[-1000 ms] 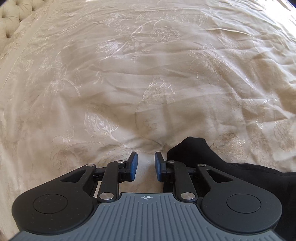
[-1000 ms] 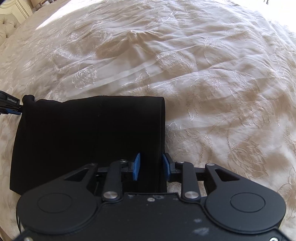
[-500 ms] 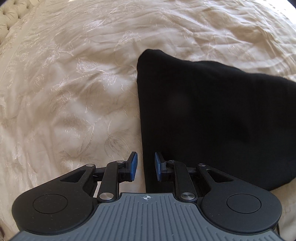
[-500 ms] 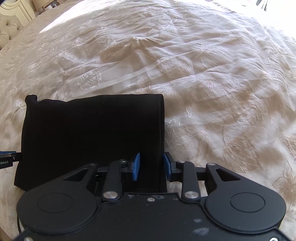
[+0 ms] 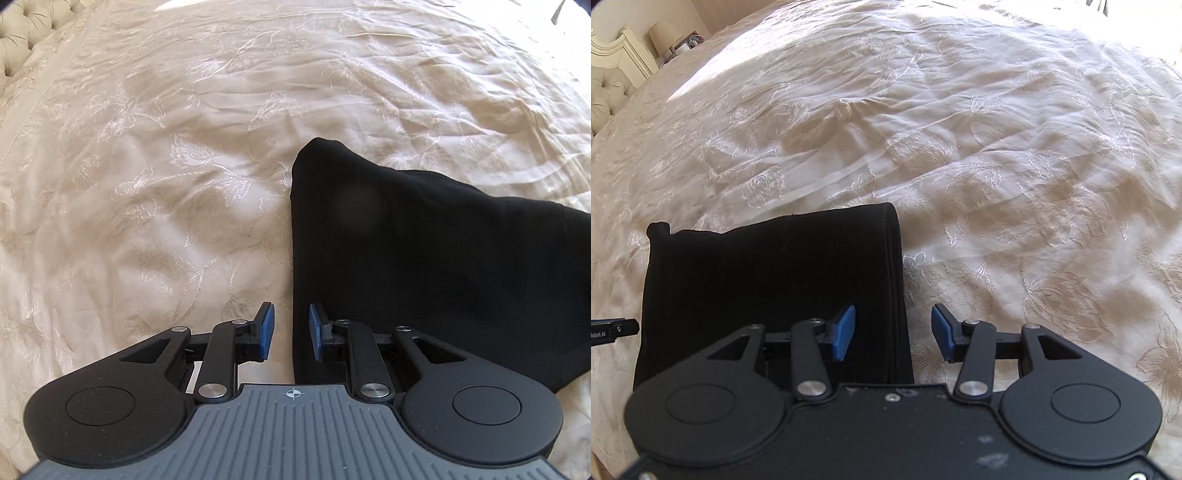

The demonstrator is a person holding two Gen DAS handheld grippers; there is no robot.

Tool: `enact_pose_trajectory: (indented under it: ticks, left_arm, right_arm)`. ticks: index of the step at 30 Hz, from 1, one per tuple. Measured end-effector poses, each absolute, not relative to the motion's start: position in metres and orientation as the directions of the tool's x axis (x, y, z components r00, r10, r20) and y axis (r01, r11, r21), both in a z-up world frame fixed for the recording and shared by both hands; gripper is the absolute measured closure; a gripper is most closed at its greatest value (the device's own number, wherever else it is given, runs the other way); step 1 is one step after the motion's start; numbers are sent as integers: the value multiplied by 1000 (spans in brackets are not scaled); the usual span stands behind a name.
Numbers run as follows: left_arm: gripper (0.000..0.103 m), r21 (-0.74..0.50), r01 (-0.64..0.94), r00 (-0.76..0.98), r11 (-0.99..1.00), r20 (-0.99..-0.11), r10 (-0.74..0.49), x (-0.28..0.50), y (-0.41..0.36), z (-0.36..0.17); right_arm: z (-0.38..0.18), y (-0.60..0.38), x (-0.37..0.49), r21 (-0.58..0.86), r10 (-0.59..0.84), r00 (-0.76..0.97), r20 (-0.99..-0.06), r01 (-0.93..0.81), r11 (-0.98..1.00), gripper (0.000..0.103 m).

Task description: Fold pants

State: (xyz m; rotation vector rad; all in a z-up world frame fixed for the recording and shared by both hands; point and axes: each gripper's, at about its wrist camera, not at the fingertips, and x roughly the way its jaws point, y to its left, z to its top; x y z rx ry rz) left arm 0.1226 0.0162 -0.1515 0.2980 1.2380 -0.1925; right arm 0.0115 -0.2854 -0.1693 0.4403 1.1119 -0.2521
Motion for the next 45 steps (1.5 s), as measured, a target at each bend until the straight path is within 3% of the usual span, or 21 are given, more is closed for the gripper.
enact_pose_trajectory:
  ticks: [16, 28, 30, 33, 35, 39, 45]
  left_arm:
    - [83, 161, 340, 239, 926, -968, 80, 140, -9, -188]
    - [81, 77, 314, 222, 946, -975, 5, 143, 14, -186]
    - [72, 71, 299, 225, 951, -974, 2, 145, 21, -187]
    - [46, 85, 262, 234, 961, -972, 22, 147, 34, -190]
    - [22, 105, 220, 241, 970, -969, 50, 149, 43, -193]
    - [13, 65, 193, 241, 979, -970, 17, 150, 59, -199]
    - [15, 10, 256, 266, 967, -962, -60, 141, 65, -191]
  right_arm:
    - [-201, -289, 33, 318, 141, 383, -913, 451, 834, 39]
    - [-209, -295, 40, 367, 200, 388, -900, 424, 828, 27]
    - [-211, -296, 42, 372, 209, 385, -899, 419, 828, 26]
    - [-211, -296, 44, 377, 220, 379, -899, 415, 828, 25]
    - [-212, -296, 45, 380, 224, 379, -898, 410, 829, 24]
    - [-214, -293, 50, 373, 221, 379, -899, 397, 838, 20]
    - [-216, -288, 52, 363, 210, 385, -899, 385, 848, 15]
